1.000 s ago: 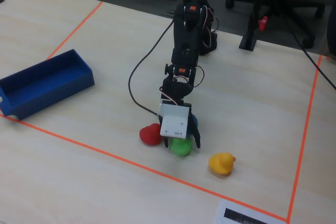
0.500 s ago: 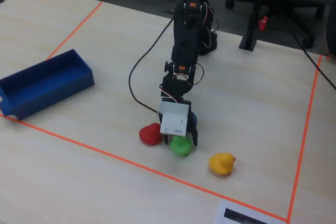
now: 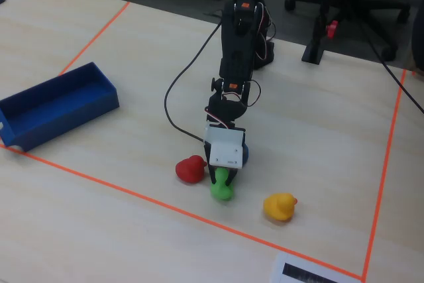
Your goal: Grasp green duck and put it into box.
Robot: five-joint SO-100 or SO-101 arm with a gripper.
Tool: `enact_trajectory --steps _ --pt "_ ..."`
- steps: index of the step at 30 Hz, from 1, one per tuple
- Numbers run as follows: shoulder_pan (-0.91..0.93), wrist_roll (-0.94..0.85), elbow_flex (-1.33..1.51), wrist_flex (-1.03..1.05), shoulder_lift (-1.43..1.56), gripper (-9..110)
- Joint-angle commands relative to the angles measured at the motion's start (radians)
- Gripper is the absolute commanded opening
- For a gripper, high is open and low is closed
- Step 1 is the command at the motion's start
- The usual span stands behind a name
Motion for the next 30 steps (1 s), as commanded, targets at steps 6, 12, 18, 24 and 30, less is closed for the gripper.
enact_trajectory --steps 6,12,18,24,30 --pt "0.04 0.048 0.057 0.078 0.25 0" --pt "0.064 0.133 0.064 0.265 0.472 0" --pt "0.101 0.181 0.061 0.273 0.643 0" --pt "0.253 0.232 -0.015 0.382 0.724 0" --pt "0.514 0.225 -0.117 0.445 0.69 0"
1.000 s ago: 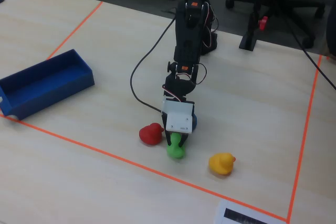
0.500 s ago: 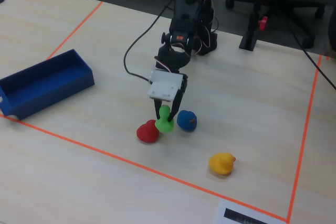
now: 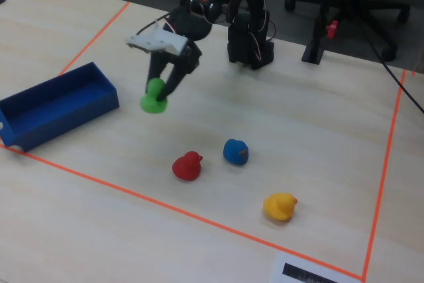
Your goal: Grasp green duck and put it into box.
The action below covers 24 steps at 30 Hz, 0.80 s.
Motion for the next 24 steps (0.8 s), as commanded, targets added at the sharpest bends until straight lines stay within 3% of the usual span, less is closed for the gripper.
enact_trajectory --steps 1,11,24 --pt "0.19 -0.002 -0.133 0.057 0.006 0" --pt "0.529 0.006 -0.508 0.084 -0.328 0" --pt "0.584 -0.005 -0.824 -0.091 -0.752 0"
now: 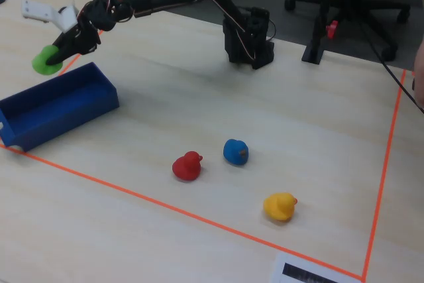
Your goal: Grasp green duck and put it into box.
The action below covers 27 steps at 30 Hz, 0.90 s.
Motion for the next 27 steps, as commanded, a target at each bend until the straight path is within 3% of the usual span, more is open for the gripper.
enact_trajectory --steps 1,10,21,27 --pt "-0.003 -0.005 -0.123 -0.061 -0.046 0" --pt "-0.02 -0.032 -0.324 -0.066 -0.25 0" --pt "-0.015 -0.121 -0.371 -0.097 -0.41 0" --pt "-0.025 -0.163 -0.385 -0.106 -0.437 8"
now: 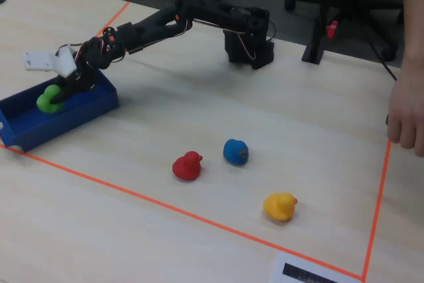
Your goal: Grasp green duck and put it into box.
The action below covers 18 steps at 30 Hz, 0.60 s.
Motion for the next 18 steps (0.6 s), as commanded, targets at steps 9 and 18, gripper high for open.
enact_trajectory --steps 9,18 --pt "0.003 -0.04 -0.071 -0.034 0.043 21" --pt "0.002 0.003 -0.069 -0.014 0.118 21"
